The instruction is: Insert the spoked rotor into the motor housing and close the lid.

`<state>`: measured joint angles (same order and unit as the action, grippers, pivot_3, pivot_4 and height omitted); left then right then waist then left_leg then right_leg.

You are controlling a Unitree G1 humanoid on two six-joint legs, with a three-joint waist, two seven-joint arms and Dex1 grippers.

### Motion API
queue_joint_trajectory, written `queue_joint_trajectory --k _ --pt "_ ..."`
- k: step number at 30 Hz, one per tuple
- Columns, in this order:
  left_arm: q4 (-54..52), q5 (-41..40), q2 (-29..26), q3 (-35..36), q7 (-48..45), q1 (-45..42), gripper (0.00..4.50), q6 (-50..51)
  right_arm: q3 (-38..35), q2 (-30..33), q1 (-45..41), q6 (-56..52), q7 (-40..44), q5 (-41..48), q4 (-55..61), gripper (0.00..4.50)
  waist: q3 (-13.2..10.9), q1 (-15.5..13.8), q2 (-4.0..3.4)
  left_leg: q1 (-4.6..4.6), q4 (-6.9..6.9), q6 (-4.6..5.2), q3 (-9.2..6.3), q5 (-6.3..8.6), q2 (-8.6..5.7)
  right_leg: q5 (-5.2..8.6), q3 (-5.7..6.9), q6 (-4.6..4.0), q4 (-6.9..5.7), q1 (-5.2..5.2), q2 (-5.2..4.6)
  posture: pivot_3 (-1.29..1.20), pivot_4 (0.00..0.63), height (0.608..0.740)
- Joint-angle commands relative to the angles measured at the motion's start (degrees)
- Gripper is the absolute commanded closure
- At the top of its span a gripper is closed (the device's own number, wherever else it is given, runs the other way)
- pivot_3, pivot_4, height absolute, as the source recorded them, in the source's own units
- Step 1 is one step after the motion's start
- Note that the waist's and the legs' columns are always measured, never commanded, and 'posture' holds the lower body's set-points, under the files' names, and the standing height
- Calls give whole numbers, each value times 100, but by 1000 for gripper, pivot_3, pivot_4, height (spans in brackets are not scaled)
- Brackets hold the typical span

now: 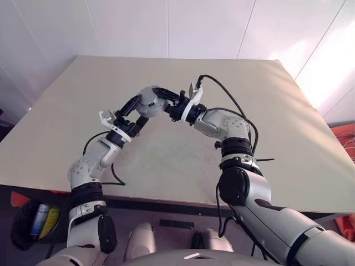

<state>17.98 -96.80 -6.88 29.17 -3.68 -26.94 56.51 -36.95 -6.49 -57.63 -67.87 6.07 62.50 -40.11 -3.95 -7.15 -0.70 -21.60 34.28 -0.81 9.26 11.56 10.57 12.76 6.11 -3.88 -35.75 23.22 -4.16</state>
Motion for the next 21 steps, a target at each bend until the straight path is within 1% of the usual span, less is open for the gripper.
queue_joint_trajectory --k 1,11,14,17,19,21 --pt "-86 11 -46 -68 -192 -165 103 15 21 -60 -101 -35 133 315 348 2547 0 -1 0 0 0 0 0 0 0 0 0 0 0 0 0 0 0 740" --pt "-337 106 -31 -220 -569 -119 103 2 159 -49 -37 14 178 298 413 2547 0 -1 0 -1 0 0 -2 0 -1 0 0 0 0 0 0 0 0 740" --pt "-361 143 -49 -230 -625 -108 724 -22 181 -36 -24 45 172 285 410 2547 0 -1 0 -1 0 -1 -2 0 -2 0 0 0 0 0 0 0 0 740" --pt "-385 153 -50 -210 -682 -94 1714 -55 178 -24 -27 94 157 268 387 2547 0 -1 0 -1 0 -1 -2 0 -2 0 0 0 0 0 0 0 0 740" --pt "-387 149 -50 -193 -691 -90 2267 -78 187 -18 -28 124 153 255 380 2547 0 -3 1 -2 0 -1 -3 0 -2 0 0 0 0 0 0 0 0 740" --pt "-381 147 -55 -190 -699 -86 2279 -93 203 -11 -27 143 167 242 371 2547 1 -2 1 -2 0 -1 -3 0 -2 0 0 0 0 -1 0 0 0 740"
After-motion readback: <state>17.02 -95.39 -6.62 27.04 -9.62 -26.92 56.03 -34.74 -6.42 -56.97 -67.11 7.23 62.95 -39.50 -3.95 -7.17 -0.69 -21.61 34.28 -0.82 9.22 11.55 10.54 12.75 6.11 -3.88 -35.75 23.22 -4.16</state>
